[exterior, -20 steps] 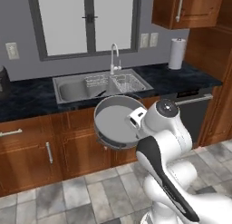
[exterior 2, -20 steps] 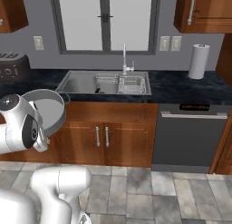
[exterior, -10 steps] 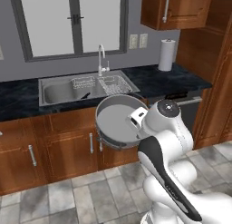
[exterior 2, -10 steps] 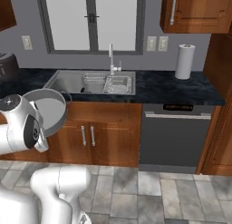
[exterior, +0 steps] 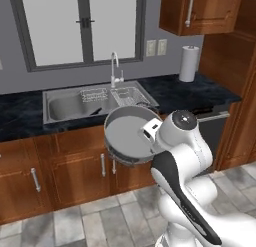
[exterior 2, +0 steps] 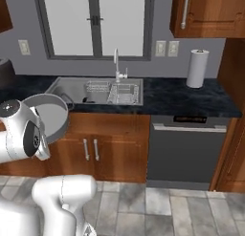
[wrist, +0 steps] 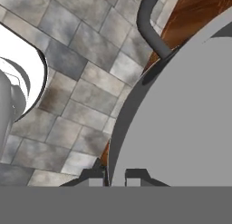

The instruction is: Move the pot and pan from the stove into the sink.

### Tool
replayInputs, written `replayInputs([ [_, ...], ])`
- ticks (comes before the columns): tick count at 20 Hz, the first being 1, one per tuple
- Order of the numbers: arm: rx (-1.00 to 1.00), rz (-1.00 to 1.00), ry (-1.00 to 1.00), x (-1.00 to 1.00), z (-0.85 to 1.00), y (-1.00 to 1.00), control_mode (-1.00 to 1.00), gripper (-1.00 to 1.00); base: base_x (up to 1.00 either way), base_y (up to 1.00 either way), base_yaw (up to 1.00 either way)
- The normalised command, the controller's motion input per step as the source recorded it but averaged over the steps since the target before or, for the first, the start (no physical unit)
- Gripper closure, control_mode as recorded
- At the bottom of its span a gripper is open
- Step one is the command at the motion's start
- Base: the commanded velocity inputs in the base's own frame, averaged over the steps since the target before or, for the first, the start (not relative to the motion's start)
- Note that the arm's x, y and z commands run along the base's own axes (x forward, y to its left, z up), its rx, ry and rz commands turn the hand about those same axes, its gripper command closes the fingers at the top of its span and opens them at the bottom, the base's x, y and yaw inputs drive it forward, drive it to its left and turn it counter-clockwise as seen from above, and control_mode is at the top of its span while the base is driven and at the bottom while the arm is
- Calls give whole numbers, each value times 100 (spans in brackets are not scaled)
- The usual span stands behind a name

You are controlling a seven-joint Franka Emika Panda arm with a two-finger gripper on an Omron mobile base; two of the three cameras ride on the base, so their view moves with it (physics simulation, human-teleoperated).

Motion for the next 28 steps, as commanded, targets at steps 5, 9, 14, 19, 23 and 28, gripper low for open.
replayInputs([
  [5, 0, 0, 0, 0, 0, 0, 100, 100, 64, 17, 0],
  [9, 0, 0, 0, 0, 0, 0, 100, 100, 67, 23, 0],
  [14, 0, 0, 0, 0, 0, 0, 100, 100, 69, 27, 0],
  [19, 0, 0, 0, 0, 0, 0, 100, 100, 68, 29, 0],
  [23, 0, 0, 0, 0, 0, 0, 100, 100, 64, 30, 0],
  [28, 0, 0, 0, 0, 0, 0, 100, 100, 32, 18, 0],
])
